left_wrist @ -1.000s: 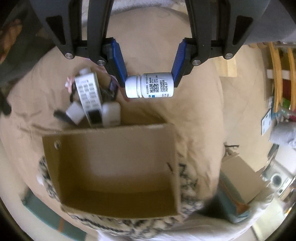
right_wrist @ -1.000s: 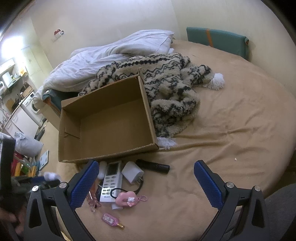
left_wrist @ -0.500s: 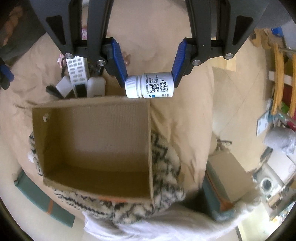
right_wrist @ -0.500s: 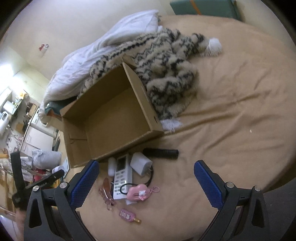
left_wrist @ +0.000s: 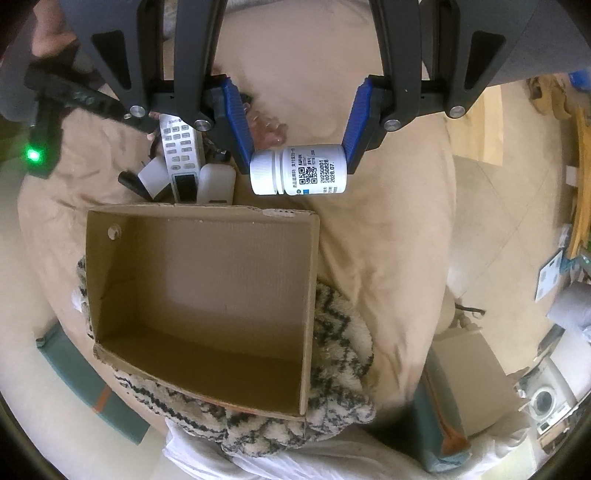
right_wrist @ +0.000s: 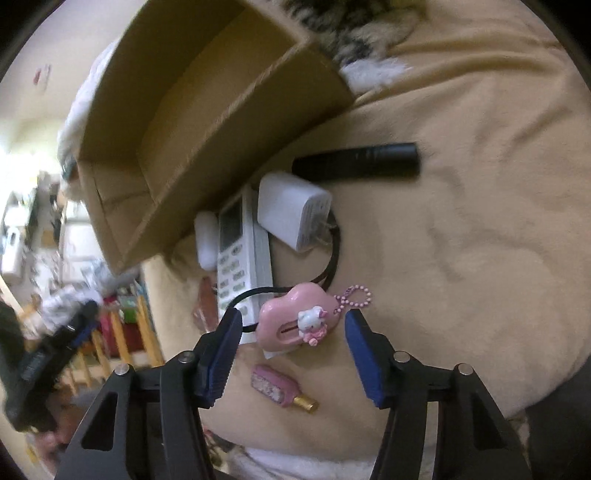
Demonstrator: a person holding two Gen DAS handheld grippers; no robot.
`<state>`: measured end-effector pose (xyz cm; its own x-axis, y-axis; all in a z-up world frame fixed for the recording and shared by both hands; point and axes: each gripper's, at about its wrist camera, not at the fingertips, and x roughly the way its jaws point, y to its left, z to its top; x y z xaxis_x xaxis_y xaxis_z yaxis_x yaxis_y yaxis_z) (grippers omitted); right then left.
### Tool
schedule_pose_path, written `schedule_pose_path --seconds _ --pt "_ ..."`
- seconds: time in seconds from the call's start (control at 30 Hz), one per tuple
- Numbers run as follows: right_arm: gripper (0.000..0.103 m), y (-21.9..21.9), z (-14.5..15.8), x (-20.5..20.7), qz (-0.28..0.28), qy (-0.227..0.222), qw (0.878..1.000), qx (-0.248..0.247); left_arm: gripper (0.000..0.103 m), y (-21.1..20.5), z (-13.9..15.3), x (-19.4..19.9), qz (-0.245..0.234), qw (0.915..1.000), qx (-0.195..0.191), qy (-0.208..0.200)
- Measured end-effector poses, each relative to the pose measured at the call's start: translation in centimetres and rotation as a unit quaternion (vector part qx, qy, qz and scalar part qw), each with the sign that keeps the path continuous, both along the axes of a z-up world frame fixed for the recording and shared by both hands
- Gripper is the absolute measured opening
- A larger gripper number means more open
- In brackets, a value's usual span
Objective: Organize rigid objects
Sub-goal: 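Lift the pill bottle with the left tool while the right tool grasps the pink charm, then carry both items over the box and open both tools to drop them inside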
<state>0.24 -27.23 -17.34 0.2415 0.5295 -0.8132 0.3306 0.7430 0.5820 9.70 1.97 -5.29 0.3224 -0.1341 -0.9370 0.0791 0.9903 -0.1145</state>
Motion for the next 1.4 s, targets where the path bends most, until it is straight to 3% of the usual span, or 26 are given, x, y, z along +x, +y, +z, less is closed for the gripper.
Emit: schedule_pose_path --seconds 0.17,0.27,0.43,0.53,0.87,1.4 --pt "0.062 0.8 -0.4 0.2 0.017 -0.022 1.0 0.003 0.044 0.1 0.4 -0.1 0.0 0.9999 -0.01 -0.002" --pt "0.039 1.4 0.2 0.3 0.036 -0.05 0.998 0.006 0.044 0.2 0.5 -0.1 0.005 0.9999 -0.014 -0.003" --pt "0.034 1.9 1.9 -0.8 0.05 -0.061 0.997 -0.022 0.044 0.3 0.3 -0.2 0.005 1.0 -0.005 -0.005" --pt "0.024 1.3 3.0 -1.9 0.043 -0.067 0.996 -0.027 0.044 0.4 0.2 -0.1 0.007 1.0 -0.002 -0.003" --pt "0.024 -1.0 8.7 -3.9 0.016 -0.162 0.987 -0.001 0.044 0.4 -0.1 -0.1 0.011 0.9997 0.019 -0.012" --pt "0.024 -0.5 10.5 -2.3 0.029 -0.187 0.982 -0.009 0.044 0.1 -0.6 -0.1 0.012 0.9985 0.05 -0.017"
